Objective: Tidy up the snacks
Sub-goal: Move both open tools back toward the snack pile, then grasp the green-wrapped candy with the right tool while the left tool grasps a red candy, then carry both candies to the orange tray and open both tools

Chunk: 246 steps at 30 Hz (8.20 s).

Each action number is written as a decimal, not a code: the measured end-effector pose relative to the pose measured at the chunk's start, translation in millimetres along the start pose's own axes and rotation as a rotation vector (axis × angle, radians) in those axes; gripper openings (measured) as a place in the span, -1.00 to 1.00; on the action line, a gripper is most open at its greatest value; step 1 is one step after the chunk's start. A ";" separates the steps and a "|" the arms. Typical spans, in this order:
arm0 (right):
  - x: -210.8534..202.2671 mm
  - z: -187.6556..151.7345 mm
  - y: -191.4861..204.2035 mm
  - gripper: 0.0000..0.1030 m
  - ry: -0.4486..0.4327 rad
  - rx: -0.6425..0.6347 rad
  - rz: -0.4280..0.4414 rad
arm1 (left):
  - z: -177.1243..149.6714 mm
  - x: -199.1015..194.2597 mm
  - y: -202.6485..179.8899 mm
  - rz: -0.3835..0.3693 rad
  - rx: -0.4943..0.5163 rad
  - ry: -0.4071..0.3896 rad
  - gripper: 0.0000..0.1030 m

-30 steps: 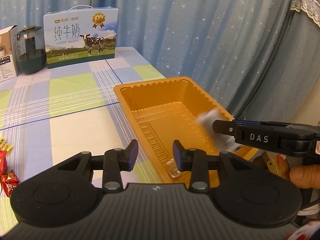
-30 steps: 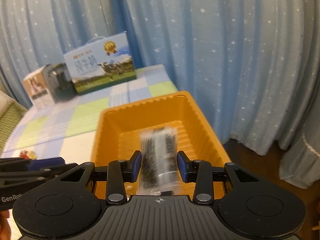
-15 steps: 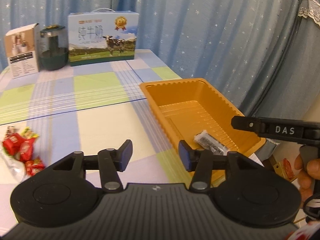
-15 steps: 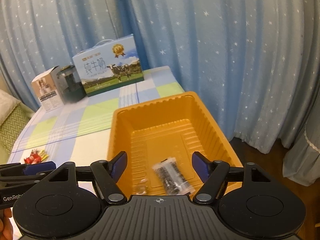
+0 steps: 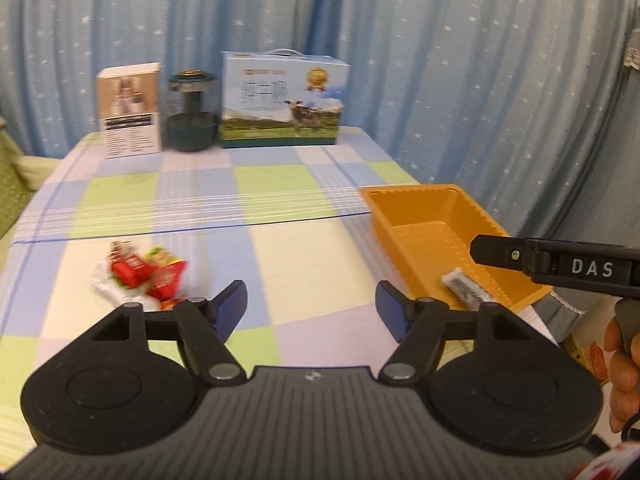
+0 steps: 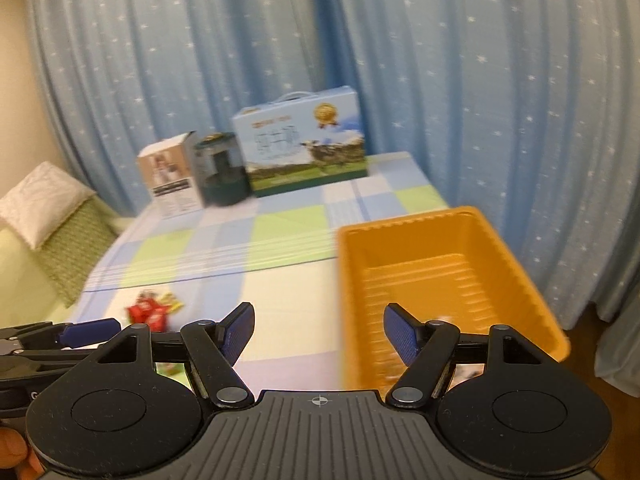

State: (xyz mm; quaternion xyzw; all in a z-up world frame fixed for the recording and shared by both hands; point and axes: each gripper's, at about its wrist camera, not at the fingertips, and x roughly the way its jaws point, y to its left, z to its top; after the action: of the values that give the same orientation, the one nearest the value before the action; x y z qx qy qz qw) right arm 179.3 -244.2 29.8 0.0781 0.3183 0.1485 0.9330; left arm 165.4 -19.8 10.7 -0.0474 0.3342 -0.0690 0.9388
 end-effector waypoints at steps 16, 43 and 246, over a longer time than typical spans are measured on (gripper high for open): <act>29.3 -22.4 89.7 0.38 0.028 -0.116 0.104 | -30.0 -46.0 95.2 0.162 -0.078 -0.007 0.44; 161.8 -97.1 131.3 0.38 0.130 -0.225 0.227 | -64.4 44.3 170.7 0.236 -0.110 0.113 0.47; 29.9 8.4 -142.5 -0.47 -0.028 0.112 -0.086 | 10.9 107.6 -97.4 -0.142 0.143 0.091 -0.40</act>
State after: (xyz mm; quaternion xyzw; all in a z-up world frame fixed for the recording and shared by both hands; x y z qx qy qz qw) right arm 239.3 -369.3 -15.0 0.1185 0.3162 0.0890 0.9370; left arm 245.4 -132.7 -34.5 -0.0005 0.3667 -0.1612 0.9163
